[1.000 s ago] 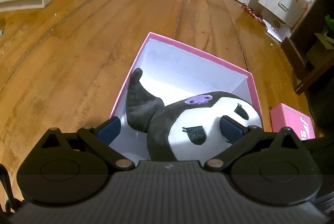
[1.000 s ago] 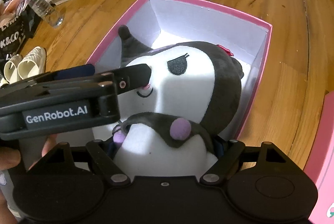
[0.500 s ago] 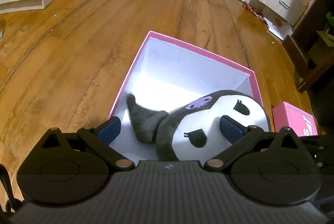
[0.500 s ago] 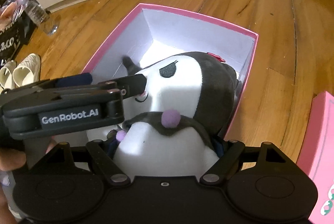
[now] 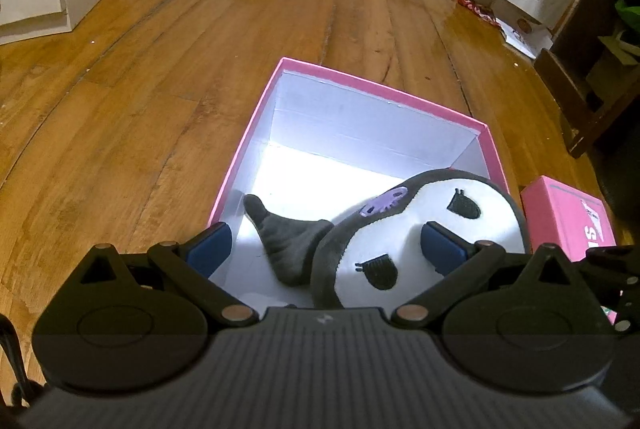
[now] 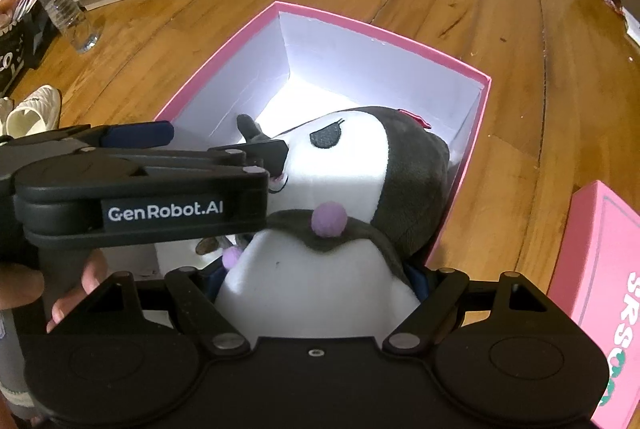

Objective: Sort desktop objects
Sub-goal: 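Press the Kuromi plush down into the box and open the right gripper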

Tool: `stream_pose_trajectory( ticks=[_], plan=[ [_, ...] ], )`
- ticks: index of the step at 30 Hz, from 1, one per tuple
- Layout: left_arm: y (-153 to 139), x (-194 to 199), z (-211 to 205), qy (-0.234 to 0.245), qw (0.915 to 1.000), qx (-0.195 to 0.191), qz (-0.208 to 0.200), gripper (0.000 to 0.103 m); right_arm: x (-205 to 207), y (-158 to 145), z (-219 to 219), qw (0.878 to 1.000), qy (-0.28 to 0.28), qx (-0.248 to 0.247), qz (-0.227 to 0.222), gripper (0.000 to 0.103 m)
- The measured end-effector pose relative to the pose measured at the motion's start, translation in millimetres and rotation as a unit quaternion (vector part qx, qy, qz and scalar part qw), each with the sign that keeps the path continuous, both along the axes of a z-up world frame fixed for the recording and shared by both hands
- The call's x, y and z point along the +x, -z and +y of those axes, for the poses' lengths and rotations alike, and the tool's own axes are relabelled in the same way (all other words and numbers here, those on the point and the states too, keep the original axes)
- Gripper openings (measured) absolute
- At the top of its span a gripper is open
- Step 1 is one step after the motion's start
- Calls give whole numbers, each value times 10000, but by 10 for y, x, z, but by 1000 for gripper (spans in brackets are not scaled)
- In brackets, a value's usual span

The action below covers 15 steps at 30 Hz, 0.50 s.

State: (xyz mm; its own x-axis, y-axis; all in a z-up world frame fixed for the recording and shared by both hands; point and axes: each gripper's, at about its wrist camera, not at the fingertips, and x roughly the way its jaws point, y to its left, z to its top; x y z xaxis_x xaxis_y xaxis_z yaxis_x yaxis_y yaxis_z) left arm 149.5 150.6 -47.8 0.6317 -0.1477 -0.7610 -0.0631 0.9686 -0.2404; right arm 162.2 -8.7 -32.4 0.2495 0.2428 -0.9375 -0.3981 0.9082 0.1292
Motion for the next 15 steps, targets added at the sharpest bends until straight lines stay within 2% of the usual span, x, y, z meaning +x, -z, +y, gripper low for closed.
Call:
stream_pose_trajectory(
  ticks=[3, 10, 15],
  plan=[
    [-3, -2, -12, 30, 10000, -21, -22, 103, 15, -25, -55, 9998, 91, 125, 80, 85],
    [-2, 14, 37, -143, 9993, -349, -61, 103, 220, 11, -456, 9859, 696, 1287, 816, 85],
    [10, 22, 13, -235, 9992, -316, -83, 103, 219, 17, -488, 9829, 791, 1388, 916, 85]
  ],
)
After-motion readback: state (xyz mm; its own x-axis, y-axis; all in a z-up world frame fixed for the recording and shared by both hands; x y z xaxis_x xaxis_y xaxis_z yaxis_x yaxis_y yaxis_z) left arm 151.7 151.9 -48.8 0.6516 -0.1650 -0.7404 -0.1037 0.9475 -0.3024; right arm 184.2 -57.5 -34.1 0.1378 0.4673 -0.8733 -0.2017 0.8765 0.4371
